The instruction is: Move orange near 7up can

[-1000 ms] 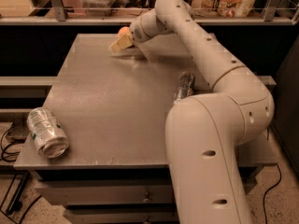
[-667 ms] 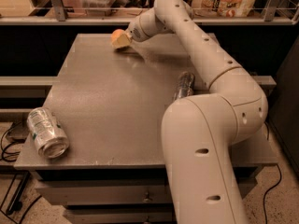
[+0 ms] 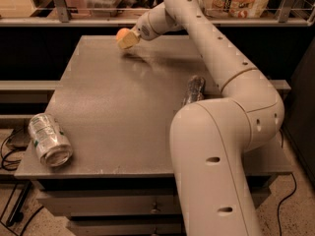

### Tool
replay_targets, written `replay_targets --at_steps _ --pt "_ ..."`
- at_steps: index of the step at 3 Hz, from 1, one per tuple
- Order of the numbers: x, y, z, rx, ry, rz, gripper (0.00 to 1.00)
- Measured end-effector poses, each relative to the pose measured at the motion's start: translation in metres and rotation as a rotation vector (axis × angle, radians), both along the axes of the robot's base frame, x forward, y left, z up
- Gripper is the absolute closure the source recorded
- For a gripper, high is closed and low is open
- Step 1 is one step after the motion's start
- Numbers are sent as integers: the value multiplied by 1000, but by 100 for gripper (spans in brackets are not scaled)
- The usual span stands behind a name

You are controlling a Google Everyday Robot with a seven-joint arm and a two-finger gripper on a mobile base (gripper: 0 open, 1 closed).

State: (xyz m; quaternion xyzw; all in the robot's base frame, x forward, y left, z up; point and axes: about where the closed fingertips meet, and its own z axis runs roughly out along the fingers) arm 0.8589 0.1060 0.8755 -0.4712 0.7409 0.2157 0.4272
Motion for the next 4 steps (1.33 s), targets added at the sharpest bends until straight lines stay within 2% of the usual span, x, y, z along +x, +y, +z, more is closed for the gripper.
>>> replay_targets --at_steps 1,2,3,4 --pt "-21 -6 23 -44 -31 46 100" --pt "-53 -10 39 -83 -48 107 100" --pt "-94 -16 53 -65 -45 134 100" --pt "-143 -23 71 25 -18 119 100"
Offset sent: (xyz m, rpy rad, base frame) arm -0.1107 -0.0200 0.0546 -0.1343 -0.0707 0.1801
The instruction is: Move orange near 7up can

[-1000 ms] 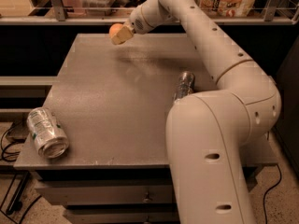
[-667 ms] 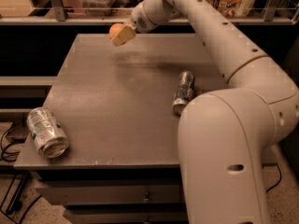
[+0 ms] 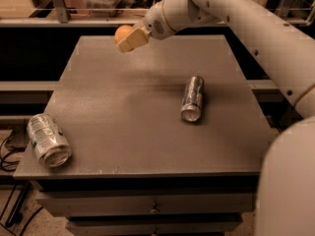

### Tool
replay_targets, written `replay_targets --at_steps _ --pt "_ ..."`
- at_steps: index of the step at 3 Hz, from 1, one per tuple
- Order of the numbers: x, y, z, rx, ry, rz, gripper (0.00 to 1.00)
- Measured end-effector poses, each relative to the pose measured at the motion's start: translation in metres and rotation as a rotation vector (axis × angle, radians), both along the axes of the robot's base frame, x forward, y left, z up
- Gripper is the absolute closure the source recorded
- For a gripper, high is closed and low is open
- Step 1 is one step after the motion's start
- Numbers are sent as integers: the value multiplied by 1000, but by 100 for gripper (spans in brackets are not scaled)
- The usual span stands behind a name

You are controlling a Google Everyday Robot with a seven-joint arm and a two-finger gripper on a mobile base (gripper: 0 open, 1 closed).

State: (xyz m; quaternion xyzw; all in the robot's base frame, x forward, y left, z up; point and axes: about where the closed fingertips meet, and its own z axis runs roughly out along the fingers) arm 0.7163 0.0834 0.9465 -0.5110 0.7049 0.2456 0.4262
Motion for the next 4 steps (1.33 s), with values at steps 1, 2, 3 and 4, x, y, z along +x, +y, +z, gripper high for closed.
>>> replay_targets --at_steps 1,2,3,4 --pt "-16 5 -36 -29 58 22 100" --pt "-16 5 -36 -30 59 23 100" --pt "-21 12 -36 -54 70 56 100" --pt "-43 26 -36 -76 91 127 100"
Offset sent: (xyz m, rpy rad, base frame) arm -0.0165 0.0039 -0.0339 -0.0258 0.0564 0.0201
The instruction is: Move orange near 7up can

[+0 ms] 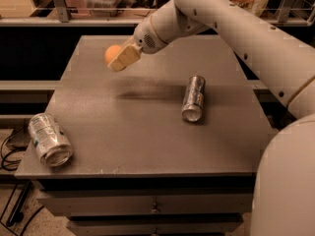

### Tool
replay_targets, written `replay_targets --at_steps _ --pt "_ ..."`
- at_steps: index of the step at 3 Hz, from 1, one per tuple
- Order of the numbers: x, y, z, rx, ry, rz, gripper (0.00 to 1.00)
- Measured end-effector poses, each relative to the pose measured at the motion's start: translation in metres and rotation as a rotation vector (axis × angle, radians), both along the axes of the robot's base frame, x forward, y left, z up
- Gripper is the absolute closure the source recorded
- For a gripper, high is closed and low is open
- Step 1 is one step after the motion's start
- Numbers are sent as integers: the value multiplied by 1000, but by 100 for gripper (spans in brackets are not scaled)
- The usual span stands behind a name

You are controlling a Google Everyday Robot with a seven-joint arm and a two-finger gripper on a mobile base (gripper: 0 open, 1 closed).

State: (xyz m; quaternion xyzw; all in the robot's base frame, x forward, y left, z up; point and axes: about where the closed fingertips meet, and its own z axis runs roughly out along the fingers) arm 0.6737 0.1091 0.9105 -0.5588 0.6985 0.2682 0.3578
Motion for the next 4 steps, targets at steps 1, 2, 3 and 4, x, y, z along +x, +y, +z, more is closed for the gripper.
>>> replay_targets --at_steps 1,2,3,4 --pt "-33 22 1 -17 20 91 100" --pt "-68 51 -2 -34 34 197 100" --pt "-93 70 -8 -52 65 273 100" --pt "-107 78 -20 -69 104 314 100"
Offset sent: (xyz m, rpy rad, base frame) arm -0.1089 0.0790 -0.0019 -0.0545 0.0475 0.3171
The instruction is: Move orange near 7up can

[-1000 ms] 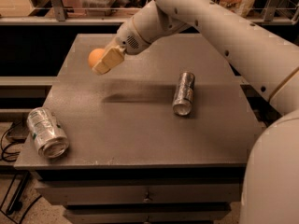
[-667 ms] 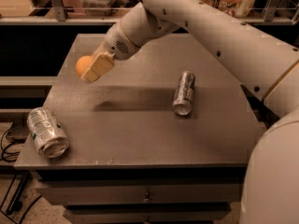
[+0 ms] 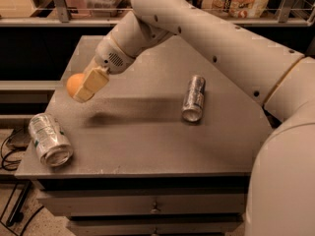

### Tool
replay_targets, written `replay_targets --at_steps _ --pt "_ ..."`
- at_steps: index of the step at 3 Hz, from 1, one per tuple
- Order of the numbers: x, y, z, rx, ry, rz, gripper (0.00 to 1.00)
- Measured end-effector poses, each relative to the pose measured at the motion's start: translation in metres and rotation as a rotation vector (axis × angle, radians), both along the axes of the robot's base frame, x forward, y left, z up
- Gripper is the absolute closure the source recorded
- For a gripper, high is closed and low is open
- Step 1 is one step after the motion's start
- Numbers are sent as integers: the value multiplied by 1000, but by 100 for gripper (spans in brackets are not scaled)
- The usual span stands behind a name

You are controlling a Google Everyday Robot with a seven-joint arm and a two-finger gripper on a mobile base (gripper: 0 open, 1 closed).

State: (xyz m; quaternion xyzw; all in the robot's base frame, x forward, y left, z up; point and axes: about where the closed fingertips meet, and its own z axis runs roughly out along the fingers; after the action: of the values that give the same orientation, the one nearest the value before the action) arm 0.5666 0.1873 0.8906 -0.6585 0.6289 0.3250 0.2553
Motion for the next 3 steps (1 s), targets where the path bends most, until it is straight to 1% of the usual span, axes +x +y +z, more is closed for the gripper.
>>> replay_targets --at_steps 1,2,3 --pt "-11 3 -11 -15 38 28 81" --pt "-21 3 -26 -22 77 47 50" --pt "-24 -1 -35 -22 92 41 27"
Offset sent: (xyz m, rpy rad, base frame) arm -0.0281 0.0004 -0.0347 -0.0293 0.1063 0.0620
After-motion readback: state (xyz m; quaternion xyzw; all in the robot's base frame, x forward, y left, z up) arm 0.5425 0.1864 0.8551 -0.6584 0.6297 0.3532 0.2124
